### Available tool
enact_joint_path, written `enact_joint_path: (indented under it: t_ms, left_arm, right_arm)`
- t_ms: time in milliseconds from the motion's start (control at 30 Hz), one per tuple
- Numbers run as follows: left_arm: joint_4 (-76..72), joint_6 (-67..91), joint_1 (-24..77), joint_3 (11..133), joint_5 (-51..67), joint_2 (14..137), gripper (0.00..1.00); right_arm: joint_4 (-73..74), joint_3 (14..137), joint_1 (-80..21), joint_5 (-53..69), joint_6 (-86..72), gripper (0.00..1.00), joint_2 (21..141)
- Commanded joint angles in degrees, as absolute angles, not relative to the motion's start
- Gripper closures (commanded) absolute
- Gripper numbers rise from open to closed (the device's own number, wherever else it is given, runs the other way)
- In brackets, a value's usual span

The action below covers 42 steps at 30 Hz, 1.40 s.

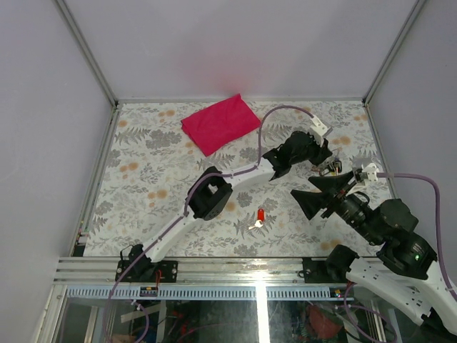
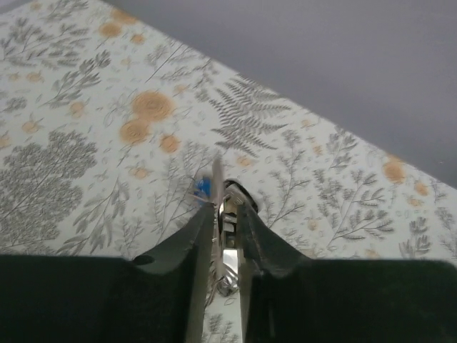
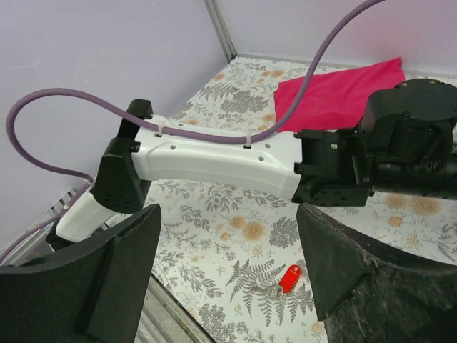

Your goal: Put the keys on the keyring

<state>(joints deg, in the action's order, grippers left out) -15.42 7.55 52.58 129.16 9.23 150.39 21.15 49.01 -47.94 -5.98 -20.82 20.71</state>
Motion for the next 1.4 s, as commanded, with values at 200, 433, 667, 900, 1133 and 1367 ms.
enact_joint_path:
  t_ms: [200, 433, 667, 900, 1133, 1367]
  left_arm:
    - [-23.16, 8.60, 50.13, 122.05, 12.07, 141.35, 0.51]
    - [-20.87, 6.20, 49.44, 100.26, 7.40, 120.96, 0.26]
    - [-10.26, 7.02, 48.62, 76.45, -0.19, 97.85, 0.00]
    - [1.96, 11.69, 48.60, 59.10, -8.13, 76.19, 0.00]
    - [12.52, 17.01, 48.68, 46.55, -16.76, 53.33, 0.00]
    - [22.43, 20.46, 48.63, 41.75, -28.16, 37.74, 0.00]
  right_arm:
    - [20.35, 49.11, -47.90, -11.96, -20.91, 0.15, 21.60]
    - [29.88, 53.63, -47.90, -18.26, -22.54, 0.01, 21.03]
    - [29.84, 52.96, -47.91, -9.74, -18.90, 0.01, 19.71]
    - [32.50, 51.13, -47.90, -12.42, -16.35, 0.01, 20.09]
    - [32.83, 49.68, -47.90, -19.14, -15.81, 0.01, 20.46]
    - [32.34, 46.29, -47.88, -25.28, -15.34, 0.01, 20.10]
